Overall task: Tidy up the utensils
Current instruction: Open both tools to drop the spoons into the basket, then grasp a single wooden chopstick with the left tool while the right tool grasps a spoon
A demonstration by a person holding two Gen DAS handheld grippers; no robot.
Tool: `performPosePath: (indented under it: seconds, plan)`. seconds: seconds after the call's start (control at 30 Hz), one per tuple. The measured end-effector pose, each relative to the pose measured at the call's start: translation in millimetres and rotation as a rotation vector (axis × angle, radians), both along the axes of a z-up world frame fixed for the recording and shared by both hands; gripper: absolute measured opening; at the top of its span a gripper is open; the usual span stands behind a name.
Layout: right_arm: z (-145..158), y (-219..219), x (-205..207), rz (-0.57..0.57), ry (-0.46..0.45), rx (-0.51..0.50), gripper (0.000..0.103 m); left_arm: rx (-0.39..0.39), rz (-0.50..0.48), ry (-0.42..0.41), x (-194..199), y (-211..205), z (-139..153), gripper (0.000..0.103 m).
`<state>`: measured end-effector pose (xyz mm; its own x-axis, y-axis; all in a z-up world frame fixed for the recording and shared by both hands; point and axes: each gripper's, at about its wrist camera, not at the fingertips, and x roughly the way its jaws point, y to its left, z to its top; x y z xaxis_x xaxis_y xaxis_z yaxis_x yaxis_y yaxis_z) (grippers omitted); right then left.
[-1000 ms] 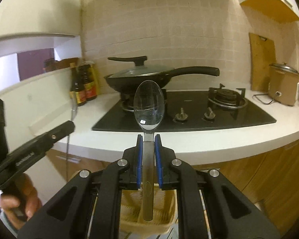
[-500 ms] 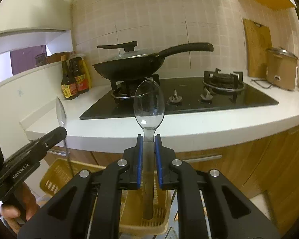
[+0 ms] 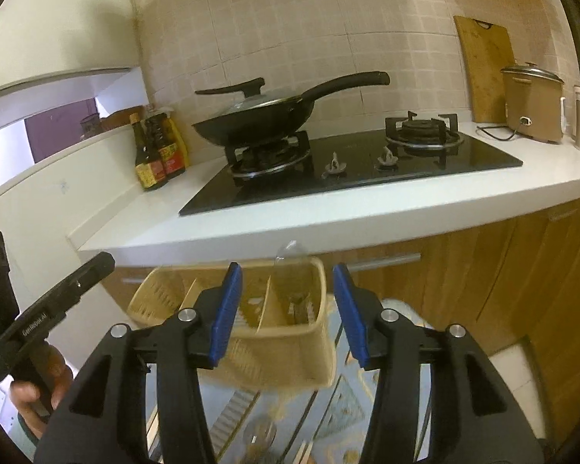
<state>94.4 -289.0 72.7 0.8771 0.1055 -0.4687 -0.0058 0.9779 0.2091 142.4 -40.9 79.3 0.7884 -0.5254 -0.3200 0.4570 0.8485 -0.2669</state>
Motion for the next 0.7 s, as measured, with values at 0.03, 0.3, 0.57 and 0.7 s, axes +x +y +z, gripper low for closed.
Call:
performPosePath:
  seconds: [0.03, 0.3, 0.57, 0.7]
  plan:
    - [-1, 3, -9, 0.000, 0.010, -0.002, 0.045, -0.008, 0.001, 0.004, -8, 7, 0, 0.050]
    - [-36, 28, -52, 0.041, 0.167, 0.009, 0.045, 0.045, 0.001, 0.102, -50, 37, -21, 0.053]
    - [-97, 45, -71, 0.084, 0.352, 0.089, 0.045, 0.242, 0.017, 0.330, -63, 51, -90, 0.048]
    - [-121, 49, -79, 0.106, 0.404, 0.105, 0.035, 0.268, -0.018, 0.430, -63, 57, -121, 0.040]
